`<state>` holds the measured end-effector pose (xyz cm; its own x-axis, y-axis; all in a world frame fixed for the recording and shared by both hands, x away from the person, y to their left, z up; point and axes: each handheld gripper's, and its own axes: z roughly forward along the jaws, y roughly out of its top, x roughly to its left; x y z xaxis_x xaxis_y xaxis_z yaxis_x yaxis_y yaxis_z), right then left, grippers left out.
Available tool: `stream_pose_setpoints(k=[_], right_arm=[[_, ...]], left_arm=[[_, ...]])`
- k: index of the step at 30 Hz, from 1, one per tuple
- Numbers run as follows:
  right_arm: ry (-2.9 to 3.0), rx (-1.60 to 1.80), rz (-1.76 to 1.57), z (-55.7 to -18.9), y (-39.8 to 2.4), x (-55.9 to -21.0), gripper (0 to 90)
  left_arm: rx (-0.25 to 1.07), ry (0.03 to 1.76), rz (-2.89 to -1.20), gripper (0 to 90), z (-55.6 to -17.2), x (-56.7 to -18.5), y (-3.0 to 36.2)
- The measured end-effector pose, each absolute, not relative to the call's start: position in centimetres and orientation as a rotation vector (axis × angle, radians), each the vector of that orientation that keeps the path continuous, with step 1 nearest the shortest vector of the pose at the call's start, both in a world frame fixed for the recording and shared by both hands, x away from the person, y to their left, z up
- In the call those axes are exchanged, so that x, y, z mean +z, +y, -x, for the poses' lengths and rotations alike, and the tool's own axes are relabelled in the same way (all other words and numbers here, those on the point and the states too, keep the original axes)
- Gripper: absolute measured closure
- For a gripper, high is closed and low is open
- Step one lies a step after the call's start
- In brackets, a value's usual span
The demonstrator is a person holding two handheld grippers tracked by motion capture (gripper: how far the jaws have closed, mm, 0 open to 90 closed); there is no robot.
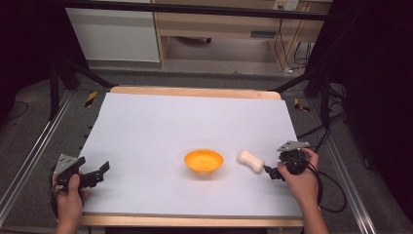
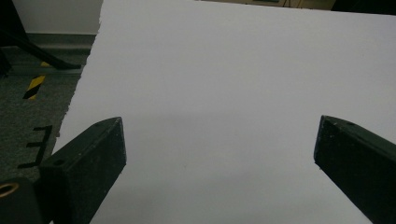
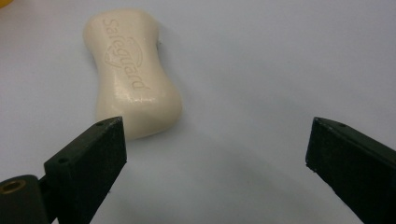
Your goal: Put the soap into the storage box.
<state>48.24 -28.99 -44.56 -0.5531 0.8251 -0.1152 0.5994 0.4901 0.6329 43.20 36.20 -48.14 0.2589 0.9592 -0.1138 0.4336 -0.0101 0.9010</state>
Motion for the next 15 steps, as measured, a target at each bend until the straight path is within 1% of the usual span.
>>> stream_pose_setpoints(k=[15], right_arm=[[2.492, 0.643, -1.138, -50.3, -26.7, -44.4, 5.7]], left_arm=[[0.71, 1.326, -1.601, 1.8, -43.2, -48.1, 36.2]])
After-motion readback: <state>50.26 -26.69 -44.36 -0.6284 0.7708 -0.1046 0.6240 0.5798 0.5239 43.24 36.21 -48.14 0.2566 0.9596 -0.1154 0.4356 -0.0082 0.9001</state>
